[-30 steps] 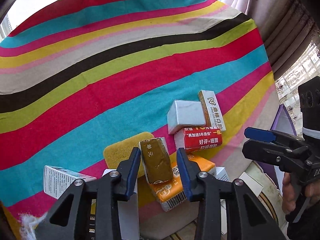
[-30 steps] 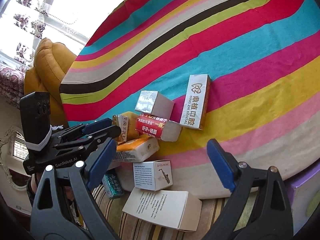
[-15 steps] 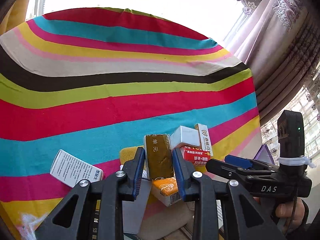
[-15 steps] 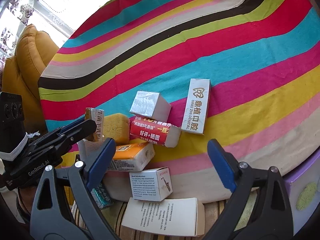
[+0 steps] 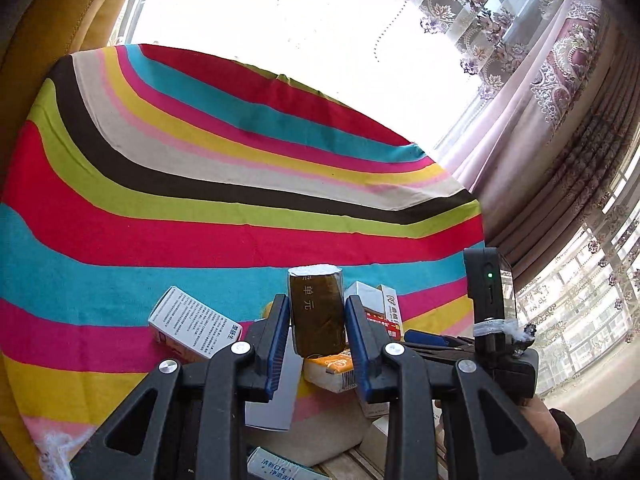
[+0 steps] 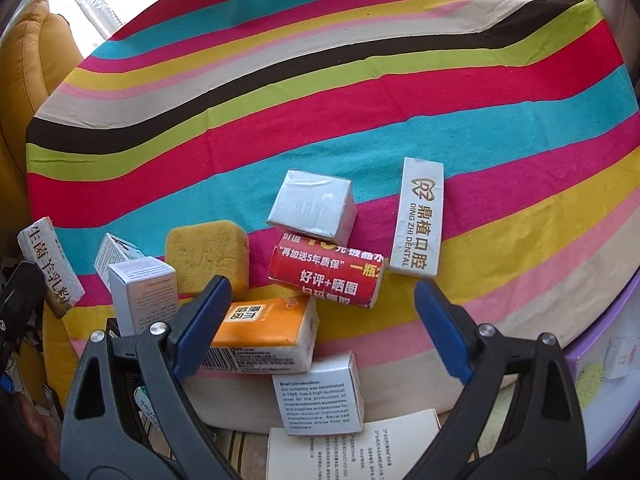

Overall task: Organize objects
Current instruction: 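Grasp the small gold box with the left tool while the right tool grasps the red cylindrical box, then carry the gold and red boxes into the purple box and open both tools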

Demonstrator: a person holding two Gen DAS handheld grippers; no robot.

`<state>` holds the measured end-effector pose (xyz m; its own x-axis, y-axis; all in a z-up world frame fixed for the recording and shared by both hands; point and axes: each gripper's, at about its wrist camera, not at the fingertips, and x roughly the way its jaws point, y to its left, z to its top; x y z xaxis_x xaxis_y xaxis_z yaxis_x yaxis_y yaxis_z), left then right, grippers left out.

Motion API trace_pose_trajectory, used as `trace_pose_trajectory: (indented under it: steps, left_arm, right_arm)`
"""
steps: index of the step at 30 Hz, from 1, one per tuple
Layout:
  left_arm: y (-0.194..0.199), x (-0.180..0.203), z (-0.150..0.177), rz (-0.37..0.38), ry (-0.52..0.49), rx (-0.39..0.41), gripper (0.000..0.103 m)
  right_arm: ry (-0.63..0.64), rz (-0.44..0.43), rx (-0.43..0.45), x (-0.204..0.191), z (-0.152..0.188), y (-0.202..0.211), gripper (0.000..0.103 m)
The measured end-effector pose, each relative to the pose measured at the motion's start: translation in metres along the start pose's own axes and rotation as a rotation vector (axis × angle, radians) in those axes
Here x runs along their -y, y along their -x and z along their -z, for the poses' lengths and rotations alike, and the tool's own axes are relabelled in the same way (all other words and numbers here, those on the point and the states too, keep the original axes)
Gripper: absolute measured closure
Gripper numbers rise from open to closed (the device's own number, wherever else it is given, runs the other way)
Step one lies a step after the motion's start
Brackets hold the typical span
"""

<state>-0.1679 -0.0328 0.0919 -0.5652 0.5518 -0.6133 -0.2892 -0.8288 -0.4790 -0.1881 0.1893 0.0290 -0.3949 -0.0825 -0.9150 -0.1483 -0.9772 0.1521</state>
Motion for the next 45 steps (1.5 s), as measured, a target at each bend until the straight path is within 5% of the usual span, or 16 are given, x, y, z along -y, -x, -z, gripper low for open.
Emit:
trace_pose_trajectory:
  steps: [4,10,25,45]
  left_arm:
    - [-0.001,-0.005,0.008,0.017,0.018,0.0,0.073]
    - [0.008,-0.009,0.017,0.025,0.029,0.026,0.073]
    - [0.016,0.007,0.042,0.071,0.015,0.057,0.073]
    - [-0.02,0.101,0.086,0.196,-0.082,-0.058,0.073]
  right_arm:
    - [0.031,0.04,-0.011,-0.008,0.0,-0.009,0.01]
    - [0.029,0.059,-0.028,-0.005,0.002,-0.018,0.039]
    - [0.065,0.017,0.12,0.012,0.019,0.022,0.039]
    - [0.029,0.145,0.246,0.089,0.07,0.083,0.04]
